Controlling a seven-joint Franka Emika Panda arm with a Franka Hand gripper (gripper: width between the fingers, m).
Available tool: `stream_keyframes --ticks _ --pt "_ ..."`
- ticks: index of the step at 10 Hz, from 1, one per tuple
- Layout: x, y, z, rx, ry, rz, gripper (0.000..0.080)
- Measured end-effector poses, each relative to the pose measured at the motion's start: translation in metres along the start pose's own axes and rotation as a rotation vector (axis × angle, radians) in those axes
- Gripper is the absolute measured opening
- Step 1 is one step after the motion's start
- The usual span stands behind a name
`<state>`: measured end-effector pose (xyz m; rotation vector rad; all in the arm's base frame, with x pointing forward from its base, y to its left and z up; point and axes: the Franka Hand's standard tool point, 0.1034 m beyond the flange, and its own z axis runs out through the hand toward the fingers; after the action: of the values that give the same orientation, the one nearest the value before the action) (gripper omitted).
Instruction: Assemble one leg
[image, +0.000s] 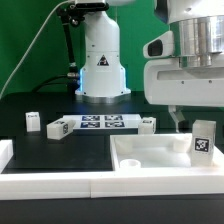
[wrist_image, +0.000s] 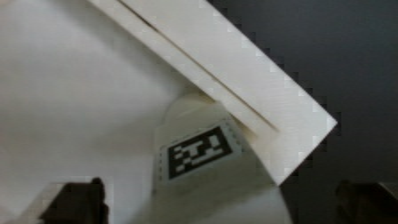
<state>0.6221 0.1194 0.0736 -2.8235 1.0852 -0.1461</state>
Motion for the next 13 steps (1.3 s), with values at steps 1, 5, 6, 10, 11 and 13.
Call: stream_keyframes --ticks 1,5,6,10,11,13 --pt "0.0007 0.0001 -0.0002 -0.009 0.007 -0.099 0.0649" --pt "0.0011 0.0000 -0.0004 -0.016 0.012 -0.234 0.0527" --pt "0.0012 0.0001 -0.0004 -0.016 0.012 -0.234 0.0392" --pt "0.0025 0.0017 -0.0005 -0.017 0.013 -0.191 0.0291" --pt "0.0032 0.0028 -0.0007 -0.012 0.017 -0.161 0.0291" --pt "0.0024 0.0044 -0.0006 0.010 -0.001 0.163 0.0291"
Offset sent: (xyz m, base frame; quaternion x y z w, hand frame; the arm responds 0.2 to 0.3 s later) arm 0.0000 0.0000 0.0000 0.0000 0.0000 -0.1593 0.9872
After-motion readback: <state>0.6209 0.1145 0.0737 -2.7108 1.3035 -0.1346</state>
